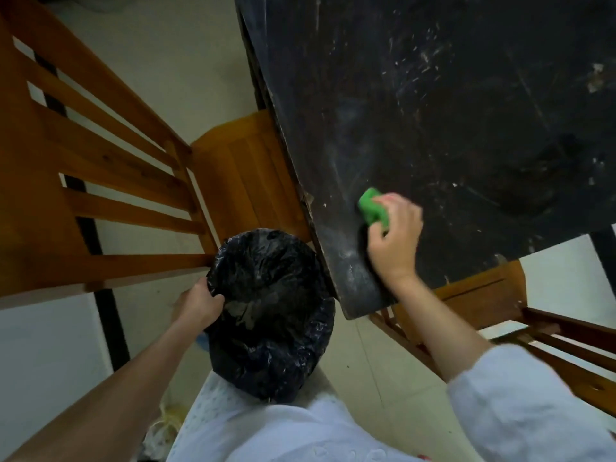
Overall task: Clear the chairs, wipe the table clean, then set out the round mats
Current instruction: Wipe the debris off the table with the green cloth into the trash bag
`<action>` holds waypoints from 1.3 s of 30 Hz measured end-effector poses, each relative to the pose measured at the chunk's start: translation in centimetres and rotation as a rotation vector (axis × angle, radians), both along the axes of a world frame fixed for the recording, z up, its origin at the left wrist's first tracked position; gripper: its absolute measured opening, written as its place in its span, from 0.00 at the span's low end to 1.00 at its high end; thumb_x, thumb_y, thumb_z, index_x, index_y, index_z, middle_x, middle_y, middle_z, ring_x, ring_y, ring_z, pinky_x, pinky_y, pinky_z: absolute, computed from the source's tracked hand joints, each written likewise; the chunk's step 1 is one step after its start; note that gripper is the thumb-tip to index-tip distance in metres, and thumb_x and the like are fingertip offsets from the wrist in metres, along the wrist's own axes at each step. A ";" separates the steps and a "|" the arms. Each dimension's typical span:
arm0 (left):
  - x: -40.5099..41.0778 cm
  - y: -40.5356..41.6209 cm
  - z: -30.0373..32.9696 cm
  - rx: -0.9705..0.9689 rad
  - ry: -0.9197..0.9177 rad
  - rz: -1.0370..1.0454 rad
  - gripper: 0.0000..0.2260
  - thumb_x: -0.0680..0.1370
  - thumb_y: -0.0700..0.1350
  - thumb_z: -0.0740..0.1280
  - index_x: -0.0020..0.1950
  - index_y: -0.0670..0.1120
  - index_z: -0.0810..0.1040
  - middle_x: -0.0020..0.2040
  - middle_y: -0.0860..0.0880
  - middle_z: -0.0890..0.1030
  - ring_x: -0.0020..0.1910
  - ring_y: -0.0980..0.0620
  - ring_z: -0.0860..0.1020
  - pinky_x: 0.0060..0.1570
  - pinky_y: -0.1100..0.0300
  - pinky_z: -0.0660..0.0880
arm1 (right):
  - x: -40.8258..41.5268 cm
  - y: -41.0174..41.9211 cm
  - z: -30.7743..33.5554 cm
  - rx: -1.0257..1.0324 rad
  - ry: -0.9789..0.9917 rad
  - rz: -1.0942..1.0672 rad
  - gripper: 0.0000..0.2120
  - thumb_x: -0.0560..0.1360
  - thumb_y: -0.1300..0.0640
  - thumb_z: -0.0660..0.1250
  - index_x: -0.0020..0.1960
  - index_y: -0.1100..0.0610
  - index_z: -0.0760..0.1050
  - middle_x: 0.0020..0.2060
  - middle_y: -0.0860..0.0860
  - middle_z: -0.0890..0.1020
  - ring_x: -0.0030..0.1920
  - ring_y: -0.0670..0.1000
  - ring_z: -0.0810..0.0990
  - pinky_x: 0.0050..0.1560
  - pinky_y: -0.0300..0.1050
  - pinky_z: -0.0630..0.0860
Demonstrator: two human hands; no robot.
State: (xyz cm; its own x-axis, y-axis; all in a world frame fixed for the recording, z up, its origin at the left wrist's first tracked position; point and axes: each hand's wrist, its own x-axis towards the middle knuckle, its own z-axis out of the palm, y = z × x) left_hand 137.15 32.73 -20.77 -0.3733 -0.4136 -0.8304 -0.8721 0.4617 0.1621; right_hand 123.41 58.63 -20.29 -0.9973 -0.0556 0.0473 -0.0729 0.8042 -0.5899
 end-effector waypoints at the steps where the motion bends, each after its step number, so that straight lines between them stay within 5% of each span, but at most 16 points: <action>1: 0.0 -0.1 0.0 -0.005 -0.006 -0.008 0.17 0.79 0.40 0.60 0.68 0.41 0.67 0.51 0.42 0.75 0.46 0.46 0.71 0.44 0.56 0.67 | 3.9 -1.3 0.2 -0.055 -0.060 0.175 0.19 0.66 0.59 0.55 0.54 0.58 0.75 0.53 0.55 0.78 0.56 0.53 0.70 0.55 0.46 0.64; 4: 0.1 -0.3 -0.1 -0.022 -0.033 -0.042 0.16 0.79 0.41 0.61 0.67 0.42 0.67 0.47 0.44 0.74 0.45 0.45 0.72 0.43 0.56 0.68 | 11.3 -3.1 1.8 -0.216 -0.196 0.473 0.18 0.67 0.62 0.57 0.53 0.56 0.76 0.52 0.49 0.78 0.56 0.47 0.70 0.58 0.40 0.64; 7: 0.2 -0.4 -0.2 -0.011 -0.042 -0.063 0.16 0.79 0.42 0.61 0.67 0.43 0.67 0.47 0.45 0.74 0.44 0.45 0.73 0.42 0.57 0.68 | 8.1 -1.3 2.8 -0.291 -0.166 0.178 0.18 0.68 0.63 0.56 0.55 0.60 0.77 0.52 0.49 0.76 0.55 0.47 0.69 0.60 0.45 0.68; 12: 0.7 -0.1 0.0 -0.035 -0.031 -0.101 0.15 0.79 0.44 0.62 0.65 0.44 0.68 0.46 0.45 0.75 0.43 0.44 0.73 0.42 0.56 0.69 | 1.5 0.9 1.3 0.002 -0.039 -0.349 0.18 0.70 0.63 0.56 0.58 0.63 0.74 0.56 0.59 0.77 0.56 0.59 0.73 0.58 0.44 0.63; 17: 1.1 -0.2 0.1 -0.031 -0.012 -0.122 0.15 0.79 0.44 0.62 0.65 0.45 0.68 0.47 0.46 0.74 0.45 0.45 0.72 0.45 0.57 0.69 | 10.0 -7.8 1.9 -0.143 -0.233 0.501 0.22 0.67 0.72 0.59 0.59 0.60 0.75 0.55 0.55 0.79 0.58 0.53 0.70 0.56 0.53 0.69; 20: 1.3 -0.5 -0.2 -0.028 0.013 -0.133 0.15 0.79 0.44 0.62 0.65 0.46 0.68 0.46 0.46 0.76 0.44 0.45 0.74 0.43 0.56 0.70 | 5.6 -6.2 2.9 -0.221 -0.086 0.214 0.22 0.68 0.73 0.58 0.60 0.62 0.74 0.55 0.56 0.78 0.56 0.57 0.73 0.58 0.49 0.70; 24: 1.8 -0.8 -0.3 -0.022 0.030 -0.138 0.14 0.79 0.43 0.62 0.64 0.45 0.68 0.46 0.44 0.76 0.44 0.44 0.74 0.44 0.55 0.72 | 1.4 -3.9 3.0 0.092 -0.042 -0.248 0.21 0.71 0.68 0.58 0.62 0.58 0.72 0.61 0.54 0.75 0.61 0.57 0.70 0.60 0.49 0.67; 26: 2.1 -1.0 -0.3 -0.002 0.033 -0.142 0.13 0.79 0.44 0.62 0.63 0.45 0.69 0.47 0.44 0.77 0.45 0.42 0.76 0.47 0.53 0.75 | 5.7 -6.1 2.0 0.089 -0.120 0.072 0.24 0.68 0.73 0.60 0.60 0.57 0.75 0.59 0.53 0.77 0.60 0.57 0.71 0.58 0.57 0.69; 29: 2.3 -1.3 -0.2 0.008 0.041 -0.165 0.14 0.79 0.44 0.63 0.63 0.43 0.69 0.52 0.41 0.78 0.51 0.40 0.76 0.50 0.52 0.74 | 14.1 -8.5 1.5 -0.080 -0.271 0.599 0.24 0.65 0.73 0.60 0.57 0.57 0.77 0.56 0.52 0.80 0.57 0.55 0.73 0.54 0.56 0.72; 33: 2.9 -1.5 0.2 0.011 0.069 -0.241 0.17 0.79 0.44 0.62 0.66 0.40 0.68 0.58 0.39 0.76 0.57 0.39 0.75 0.53 0.52 0.72 | 14.9 -7.5 3.7 -0.169 -0.131 0.205 0.24 0.66 0.71 0.58 0.59 0.58 0.76 0.57 0.53 0.79 0.58 0.56 0.73 0.57 0.57 0.72; 36: 3.2 -1.7 0.4 0.018 0.104 -0.298 0.18 0.79 0.43 0.62 0.67 0.39 0.67 0.61 0.38 0.75 0.59 0.39 0.73 0.55 0.52 0.70 | 11.1 -5.2 5.4 -0.042 0.130 -0.099 0.24 0.69 0.72 0.60 0.63 0.58 0.73 0.60 0.53 0.77 0.62 0.54 0.71 0.62 0.44 0.64; 39: 3.5 -1.9 0.5 0.057 0.136 -0.255 0.17 0.79 0.42 0.62 0.66 0.39 0.68 0.61 0.38 0.75 0.60 0.38 0.73 0.56 0.52 0.70 | 9.7 -3.6 4.1 -0.024 0.048 -0.531 0.20 0.74 0.68 0.61 0.64 0.57 0.72 0.63 0.53 0.76 0.64 0.55 0.71 0.61 0.41 0.62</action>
